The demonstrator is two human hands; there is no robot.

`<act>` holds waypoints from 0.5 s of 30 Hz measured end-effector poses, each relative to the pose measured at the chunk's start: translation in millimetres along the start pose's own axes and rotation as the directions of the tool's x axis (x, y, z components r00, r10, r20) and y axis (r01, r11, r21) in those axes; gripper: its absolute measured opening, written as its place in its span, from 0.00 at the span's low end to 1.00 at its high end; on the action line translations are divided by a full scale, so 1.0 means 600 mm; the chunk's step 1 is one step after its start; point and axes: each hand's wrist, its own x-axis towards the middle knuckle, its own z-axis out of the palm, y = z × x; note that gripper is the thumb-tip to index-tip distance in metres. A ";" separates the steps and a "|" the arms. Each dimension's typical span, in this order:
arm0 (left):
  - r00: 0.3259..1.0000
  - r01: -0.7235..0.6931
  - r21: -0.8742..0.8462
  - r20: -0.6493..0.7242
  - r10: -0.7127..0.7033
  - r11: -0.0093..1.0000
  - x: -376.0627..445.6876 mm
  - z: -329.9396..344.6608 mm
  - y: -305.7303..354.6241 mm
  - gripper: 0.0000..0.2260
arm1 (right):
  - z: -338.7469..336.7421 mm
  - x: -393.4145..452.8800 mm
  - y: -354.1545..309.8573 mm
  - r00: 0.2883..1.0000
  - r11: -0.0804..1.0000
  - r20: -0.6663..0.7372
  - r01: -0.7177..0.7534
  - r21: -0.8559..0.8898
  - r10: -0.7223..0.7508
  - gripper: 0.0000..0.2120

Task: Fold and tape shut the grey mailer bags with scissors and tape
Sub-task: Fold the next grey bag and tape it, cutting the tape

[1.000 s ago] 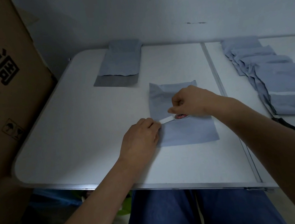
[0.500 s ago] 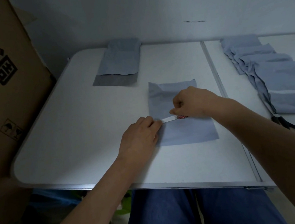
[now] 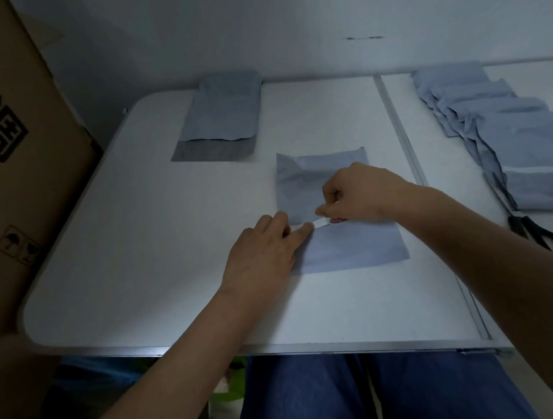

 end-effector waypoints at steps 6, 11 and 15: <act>0.999 0.002 0.006 0.046 -0.003 1.000 0.009 -0.004 0.001 0.22 | 0.014 -0.019 0.015 0.999 0.955 -0.032 -0.017 0.296 0.027 0.16; 1.000 -0.020 -0.041 0.022 0.021 0.999 0.036 -0.001 0.011 0.07 | 0.035 -0.028 0.016 0.997 0.927 -0.041 -0.045 0.374 0.066 0.15; 0.999 0.004 -0.094 -0.038 -0.008 0.996 0.048 0.004 0.030 0.11 | 0.040 -0.027 0.013 0.995 0.899 -0.056 -0.054 0.434 0.087 0.14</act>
